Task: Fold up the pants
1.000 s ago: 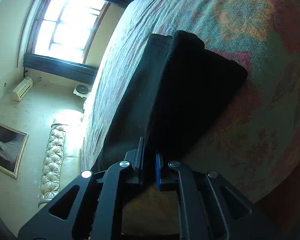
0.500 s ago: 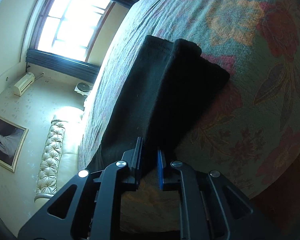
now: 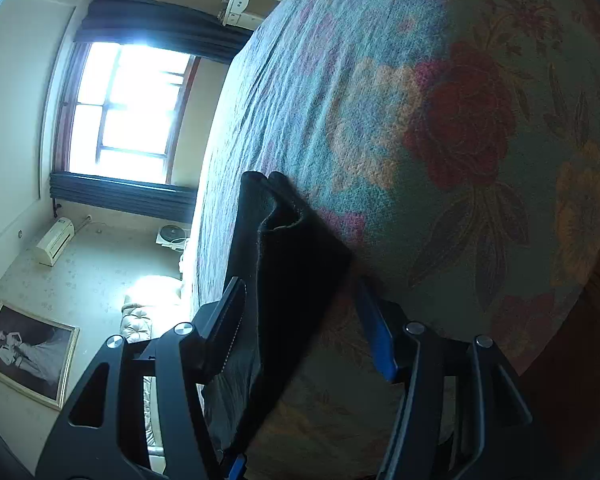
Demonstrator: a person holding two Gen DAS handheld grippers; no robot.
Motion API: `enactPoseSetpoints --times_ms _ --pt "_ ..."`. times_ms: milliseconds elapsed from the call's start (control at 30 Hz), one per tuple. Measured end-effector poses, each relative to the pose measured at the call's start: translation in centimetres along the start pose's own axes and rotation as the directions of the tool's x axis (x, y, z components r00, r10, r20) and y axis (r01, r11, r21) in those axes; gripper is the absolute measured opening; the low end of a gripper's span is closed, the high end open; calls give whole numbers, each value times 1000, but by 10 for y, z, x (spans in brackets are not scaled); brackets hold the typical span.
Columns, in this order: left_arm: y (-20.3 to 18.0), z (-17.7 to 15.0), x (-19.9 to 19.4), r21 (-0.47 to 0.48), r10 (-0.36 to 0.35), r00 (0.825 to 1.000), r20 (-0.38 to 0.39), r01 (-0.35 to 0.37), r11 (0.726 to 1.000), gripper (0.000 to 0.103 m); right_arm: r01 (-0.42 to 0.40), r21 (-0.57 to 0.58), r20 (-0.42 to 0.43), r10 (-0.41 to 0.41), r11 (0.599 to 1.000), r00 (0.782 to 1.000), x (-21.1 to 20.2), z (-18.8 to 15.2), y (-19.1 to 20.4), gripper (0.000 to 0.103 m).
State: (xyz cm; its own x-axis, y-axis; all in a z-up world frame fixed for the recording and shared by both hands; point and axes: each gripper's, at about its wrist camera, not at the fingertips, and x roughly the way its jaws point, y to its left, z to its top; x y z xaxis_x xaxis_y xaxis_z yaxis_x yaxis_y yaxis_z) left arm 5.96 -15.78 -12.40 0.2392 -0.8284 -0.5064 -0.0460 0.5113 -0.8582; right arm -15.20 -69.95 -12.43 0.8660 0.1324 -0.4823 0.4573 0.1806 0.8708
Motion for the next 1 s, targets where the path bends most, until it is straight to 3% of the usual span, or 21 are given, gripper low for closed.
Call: enactPoseSetpoints --times_ms 100,167,233,333,400,467,533,600,633,700,800,900,1000 --pt "-1 3 3 -9 7 1000 -9 -7 1000 31 -9 -32 1 9 999 1000 6 3 14 69" --pt "0 6 4 -7 16 1000 -10 -16 1000 31 -3 -36 0 3 999 1000 12 6 22 67" --pt "2 8 4 -2 26 1000 -10 -26 1000 32 18 -63 0 -18 998 1000 19 11 30 12" --pt "2 9 5 -12 29 1000 -10 -29 999 32 66 -108 1 -67 992 998 20 19 22 14" --pt "0 8 4 -15 11 1000 -11 -11 1000 32 49 -65 -28 -51 997 998 23 19 0 13" --pt "-2 9 0 6 -3 1000 -13 3 1000 32 -26 -26 -57 25 999 998 21 17 -13 16" --pt "-7 11 -5 35 -13 1000 -21 14 999 39 -30 -42 -70 27 999 997 15 24 -7 29" --pt "-11 16 -13 65 -25 1000 -19 26 998 49 9 -136 -10 -10 991 1000 0 38 12 62" --pt "-15 19 -17 83 -37 999 -15 38 996 50 15 -180 3 -15 984 1000 -4 46 22 68" --pt "-24 27 -28 131 -52 999 -5 52 990 52 -11 -226 -38 2 974 999 3 64 35 69" --pt "-44 41 -44 254 -38 998 46 25 967 81 -24 -281 -166 -24 960 986 35 80 48 69" --pt "-53 59 -54 341 18 995 95 -50 939 86 9 -311 -285 -102 950 953 69 85 50 69" --pt "-46 80 -64 343 92 986 142 -136 929 86 -52 -286 -372 -61 957 926 85 88 54 80"
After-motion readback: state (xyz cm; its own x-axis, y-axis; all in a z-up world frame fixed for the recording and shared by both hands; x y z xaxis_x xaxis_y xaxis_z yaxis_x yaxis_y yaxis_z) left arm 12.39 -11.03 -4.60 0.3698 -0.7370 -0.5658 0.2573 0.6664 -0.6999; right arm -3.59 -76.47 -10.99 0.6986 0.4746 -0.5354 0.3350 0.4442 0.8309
